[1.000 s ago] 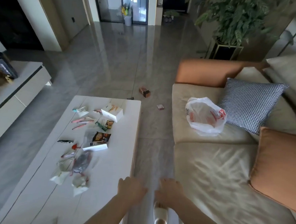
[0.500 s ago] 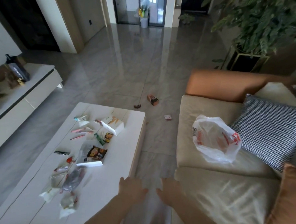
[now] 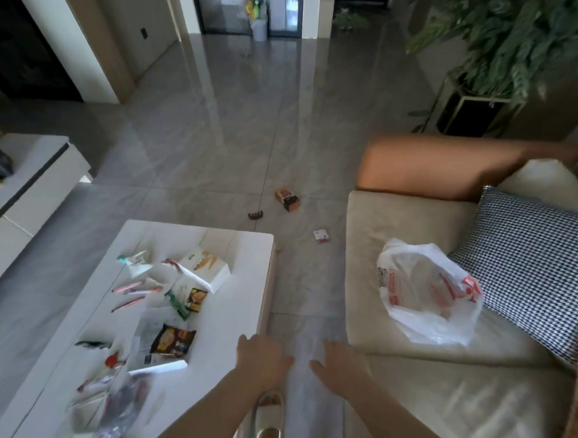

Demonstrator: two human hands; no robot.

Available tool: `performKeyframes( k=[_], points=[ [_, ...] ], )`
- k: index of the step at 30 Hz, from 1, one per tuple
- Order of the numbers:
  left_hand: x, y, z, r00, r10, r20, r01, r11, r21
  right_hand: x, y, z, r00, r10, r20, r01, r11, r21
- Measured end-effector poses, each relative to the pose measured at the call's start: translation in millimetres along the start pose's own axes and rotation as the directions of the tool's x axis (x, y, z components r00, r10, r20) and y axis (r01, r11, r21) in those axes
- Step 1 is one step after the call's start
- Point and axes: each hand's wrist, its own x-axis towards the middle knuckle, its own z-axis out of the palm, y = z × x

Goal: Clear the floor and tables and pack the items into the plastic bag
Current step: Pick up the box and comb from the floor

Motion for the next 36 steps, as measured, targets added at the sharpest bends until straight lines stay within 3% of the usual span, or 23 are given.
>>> performKeyframes(
  k=[11, 16, 21, 36],
  points=[
    [103, -59, -48, 0.999, 0.048, 0.018, -0.048, 0.999, -0.012, 85, -30, -60, 0.996, 0.074, 0.04, -0.073, 0.997, -0.018],
    [140, -64, -60, 0.997, 0.056, 0.059, -0.056, 0.998, 0.004, 116, -30, -81, 0.992, 0.09, 0.088, -0.097, 0.992, 0.079],
    [189, -64, -90, 0.995, 0.049, 0.087, -0.049, 0.999, -0.005, 168, -25, -117, 0.997, 0.034, 0.074, -0.038, 0.997, 0.061],
    [331, -33, -216, 1.0, 0.004, -0.01, -0.004, 1.0, -0.014, 320, 27, -254, 0.992, -0.037, 0.119, 0.044, 0.998, -0.054]
  ],
)
